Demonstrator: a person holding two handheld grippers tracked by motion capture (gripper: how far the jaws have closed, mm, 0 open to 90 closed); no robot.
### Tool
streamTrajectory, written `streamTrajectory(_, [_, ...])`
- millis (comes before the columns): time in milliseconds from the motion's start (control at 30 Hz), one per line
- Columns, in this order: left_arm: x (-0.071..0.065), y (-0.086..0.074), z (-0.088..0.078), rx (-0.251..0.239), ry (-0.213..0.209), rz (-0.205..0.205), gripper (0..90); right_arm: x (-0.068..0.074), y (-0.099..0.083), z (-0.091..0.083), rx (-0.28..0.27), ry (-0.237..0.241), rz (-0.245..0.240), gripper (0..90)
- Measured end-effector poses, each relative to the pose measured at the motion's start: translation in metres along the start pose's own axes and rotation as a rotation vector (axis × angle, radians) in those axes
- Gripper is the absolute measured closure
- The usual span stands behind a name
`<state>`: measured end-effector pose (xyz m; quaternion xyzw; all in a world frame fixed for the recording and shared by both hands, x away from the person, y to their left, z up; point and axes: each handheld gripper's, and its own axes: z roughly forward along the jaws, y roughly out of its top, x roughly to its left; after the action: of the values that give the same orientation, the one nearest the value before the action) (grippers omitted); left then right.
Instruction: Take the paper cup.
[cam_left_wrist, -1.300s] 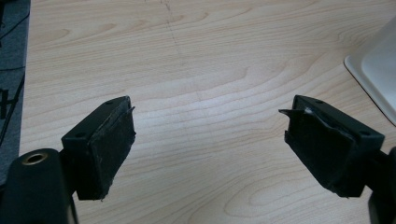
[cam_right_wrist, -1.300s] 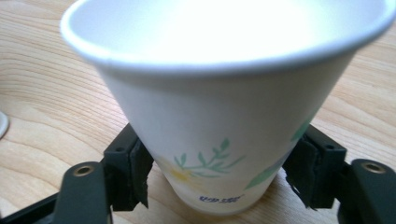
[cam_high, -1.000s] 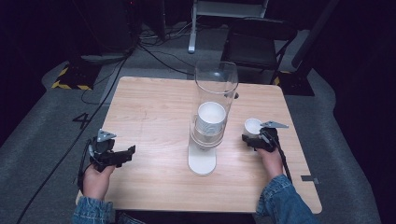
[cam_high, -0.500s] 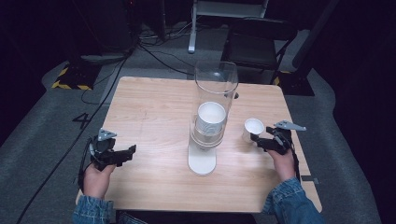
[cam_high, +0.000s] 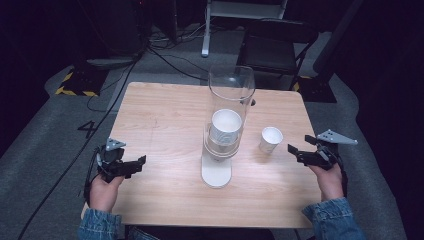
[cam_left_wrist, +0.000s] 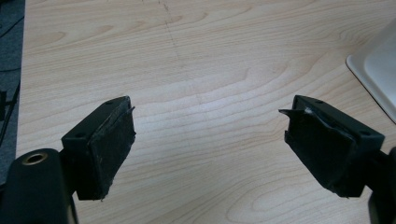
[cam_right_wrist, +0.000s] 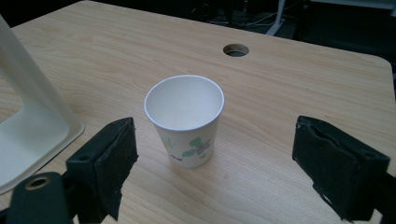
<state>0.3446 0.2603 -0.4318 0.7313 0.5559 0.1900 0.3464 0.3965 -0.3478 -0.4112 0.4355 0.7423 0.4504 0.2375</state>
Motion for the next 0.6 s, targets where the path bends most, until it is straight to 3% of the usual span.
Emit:
streamTrajectory(200, [0.002, 0.002, 0.001, -0.004, 0.001, -0.007, 15.8, -0.013, -0.004, -0.016, 0.034, -0.026, -0.010, 14.1])
streamTrajectory(267, [0.004, 0.002, 0.001, -0.004, 0.002, -0.007, 15.8, -0.019, -0.005, -0.020, 0.055, -0.034, 0.013, 14.1])
streamTrajectory(367, [0.005, 0.002, 0.000, -0.005, 0.003, -0.015, 15.8, -0.029, -0.009, -0.029, 0.045, -0.055, 0.030, 14.1])
streamTrajectory(600, [0.009, 0.001, 0.000, -0.003, 0.011, -0.023, 15.8, -0.044, -0.016, -0.034, 0.073, -0.022, 0.052, 14.1])
